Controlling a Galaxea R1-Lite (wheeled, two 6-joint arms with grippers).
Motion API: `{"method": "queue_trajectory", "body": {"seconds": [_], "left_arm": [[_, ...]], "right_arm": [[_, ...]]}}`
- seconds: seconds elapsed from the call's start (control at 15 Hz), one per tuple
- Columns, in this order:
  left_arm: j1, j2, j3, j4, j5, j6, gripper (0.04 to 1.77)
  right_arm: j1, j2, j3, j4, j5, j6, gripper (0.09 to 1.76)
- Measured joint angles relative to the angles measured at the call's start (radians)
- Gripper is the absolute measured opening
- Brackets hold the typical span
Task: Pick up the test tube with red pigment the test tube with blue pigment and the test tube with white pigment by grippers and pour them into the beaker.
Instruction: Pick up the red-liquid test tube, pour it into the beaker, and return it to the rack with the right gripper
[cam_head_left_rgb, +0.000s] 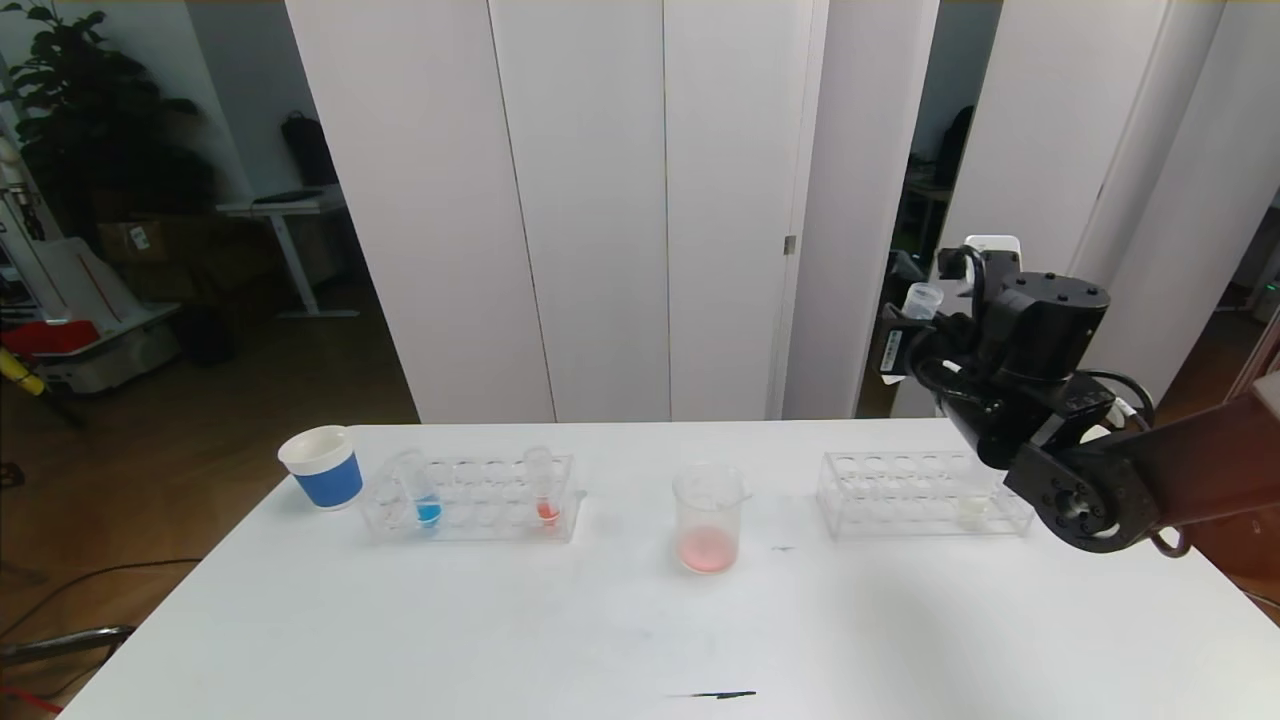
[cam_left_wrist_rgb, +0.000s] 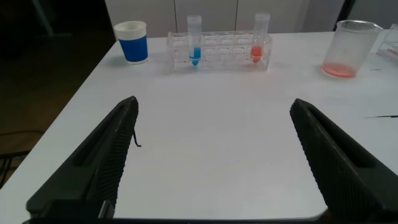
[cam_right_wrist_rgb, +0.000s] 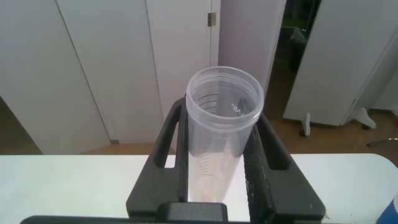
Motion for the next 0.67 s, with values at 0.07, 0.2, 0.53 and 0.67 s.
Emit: {"method": "queue_trajectory", "body": {"seconds": [0.07, 0.2, 0.53, 0.67], "left_arm": [[0.0, 0.0, 0.0, 0.0, 0.0, 0.0, 1.74], [0.0, 0.0, 0.0, 0.0, 0.0, 0.0, 1.74], [0.0, 0.0, 0.0, 0.0, 0.0, 0.0, 1.74], [0.0, 0.0, 0.0, 0.0, 0.0, 0.0, 1.74]], "right_arm": [[-0.017, -0.018, 0.007, 0.0, -0.001, 0.006, 0.58], [-0.053, -0.058, 0.011, -0.008, -0.004, 0.006, 0.58], [-0.227, -0.149, -0.009, -0.022, -0.004, -0.026, 0.58], [-0.321, -0.173, -0.014, -0.039, -0.003, -0.031, 0.58]]}}
